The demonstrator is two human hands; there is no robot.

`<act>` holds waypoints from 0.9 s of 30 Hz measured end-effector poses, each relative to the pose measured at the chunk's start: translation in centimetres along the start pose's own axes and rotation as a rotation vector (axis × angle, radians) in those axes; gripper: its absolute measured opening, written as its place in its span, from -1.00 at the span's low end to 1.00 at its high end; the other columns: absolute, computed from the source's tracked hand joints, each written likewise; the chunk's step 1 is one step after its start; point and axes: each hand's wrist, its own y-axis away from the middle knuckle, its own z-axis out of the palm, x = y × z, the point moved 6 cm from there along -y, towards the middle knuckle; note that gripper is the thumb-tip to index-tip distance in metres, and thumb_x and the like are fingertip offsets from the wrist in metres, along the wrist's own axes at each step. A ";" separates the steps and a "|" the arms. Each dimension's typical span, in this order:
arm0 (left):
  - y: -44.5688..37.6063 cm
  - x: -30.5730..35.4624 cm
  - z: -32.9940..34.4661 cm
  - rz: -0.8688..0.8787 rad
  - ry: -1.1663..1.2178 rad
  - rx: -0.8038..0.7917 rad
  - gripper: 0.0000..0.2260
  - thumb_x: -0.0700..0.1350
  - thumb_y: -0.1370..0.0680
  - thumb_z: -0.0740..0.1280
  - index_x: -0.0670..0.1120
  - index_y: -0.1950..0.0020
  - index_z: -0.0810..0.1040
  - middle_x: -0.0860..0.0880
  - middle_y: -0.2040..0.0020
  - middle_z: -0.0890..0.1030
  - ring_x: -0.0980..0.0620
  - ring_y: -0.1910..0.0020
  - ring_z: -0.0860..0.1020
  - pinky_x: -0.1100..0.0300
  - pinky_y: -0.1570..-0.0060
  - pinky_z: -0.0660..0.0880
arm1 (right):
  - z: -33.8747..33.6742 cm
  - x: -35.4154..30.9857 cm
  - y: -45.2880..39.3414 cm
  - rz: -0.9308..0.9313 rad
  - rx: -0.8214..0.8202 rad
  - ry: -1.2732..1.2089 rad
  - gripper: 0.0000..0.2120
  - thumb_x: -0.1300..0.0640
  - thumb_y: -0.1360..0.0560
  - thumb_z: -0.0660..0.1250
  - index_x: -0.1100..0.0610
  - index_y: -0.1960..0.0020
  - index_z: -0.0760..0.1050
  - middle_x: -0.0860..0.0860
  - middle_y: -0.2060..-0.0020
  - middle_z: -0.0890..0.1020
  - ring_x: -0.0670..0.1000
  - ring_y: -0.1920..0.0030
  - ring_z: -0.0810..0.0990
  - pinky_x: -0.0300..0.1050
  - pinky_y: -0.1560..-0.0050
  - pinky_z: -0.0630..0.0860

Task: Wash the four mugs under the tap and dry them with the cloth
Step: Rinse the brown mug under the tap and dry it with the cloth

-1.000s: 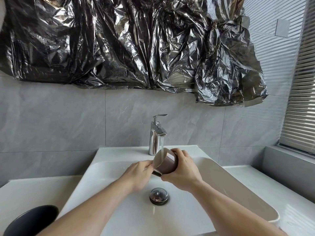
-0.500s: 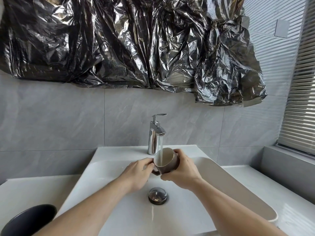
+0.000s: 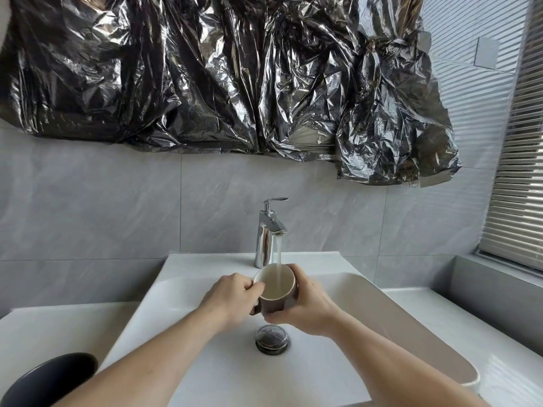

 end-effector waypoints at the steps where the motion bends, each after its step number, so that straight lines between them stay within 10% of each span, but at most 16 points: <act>1: 0.1 0.2 -0.1 0.002 -0.013 0.025 -0.58 0.25 -0.44 0.17 -0.04 0.39 0.53 0.05 0.36 0.69 -0.13 0.25 0.61 0.07 0.14 0.58 | 0.0 0.0 0.0 0.003 0.004 -0.023 -0.32 0.04 -0.18 0.66 -0.13 -0.22 0.45 -0.18 -0.01 0.71 -0.18 -0.01 0.66 -0.13 -0.09 0.62; 16: 2.0 3.4 -2.0 0.138 -0.294 0.327 -0.53 0.09 -0.66 0.17 -0.10 0.40 0.30 -0.06 0.38 0.45 -0.20 0.23 0.45 0.04 0.26 0.30 | 0.7 0.5 -0.1 0.050 -0.039 -0.094 -0.21 -0.07 -0.17 0.71 -0.22 -0.30 0.41 -0.24 -0.08 0.69 -0.29 -0.11 0.62 -0.21 -0.20 0.56; 21: 1.6 2.6 -1.7 0.071 -0.288 0.329 -0.53 0.08 -0.69 0.11 -0.11 0.35 0.39 -0.12 0.19 0.67 -0.22 0.18 0.50 0.04 0.21 0.35 | 0.9 1.0 -0.2 0.080 -0.078 -0.094 -0.15 -0.03 -0.22 0.72 -0.19 -0.36 0.32 -0.24 -0.16 0.61 -0.25 -0.15 0.60 -0.24 -0.20 0.56; 27: 1.0 1.1 -0.9 -0.008 -0.169 0.210 -0.55 0.05 -0.69 0.09 -0.10 0.37 0.31 -0.03 0.36 0.45 -0.20 0.20 0.44 0.05 0.21 0.34 | 1.0 1.6 -0.4 0.080 -0.085 -0.049 -0.16 0.00 -0.22 0.71 -0.13 -0.37 0.35 -0.22 -0.15 0.60 -0.19 -0.18 0.61 -0.22 -0.19 0.57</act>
